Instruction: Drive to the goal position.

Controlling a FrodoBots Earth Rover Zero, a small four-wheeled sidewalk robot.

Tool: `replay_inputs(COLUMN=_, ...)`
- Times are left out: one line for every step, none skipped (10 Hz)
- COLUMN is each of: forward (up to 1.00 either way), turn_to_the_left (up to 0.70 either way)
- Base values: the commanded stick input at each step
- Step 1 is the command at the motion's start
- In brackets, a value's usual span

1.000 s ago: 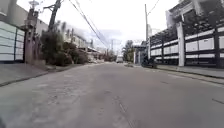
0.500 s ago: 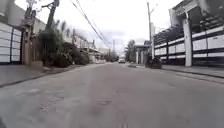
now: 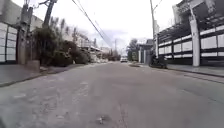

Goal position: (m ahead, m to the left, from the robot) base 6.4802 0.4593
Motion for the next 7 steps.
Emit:
replay_inputs(forward=1.0, turn_to_the_left=0.03)
replay_inputs(forward=1.0, turn_to_the_left=0.03)
replay_inputs(forward=1.0, turn_to_the_left=0.03)
replay_inputs(forward=1.0, turn_to_the_left=0.03)
replay_inputs(forward=1.0, turn_to_the_left=0.03)
replay_inputs(forward=1.0, turn_to_the_left=0.03)
replay_inputs(forward=1.0, turn_to_the_left=0.03)
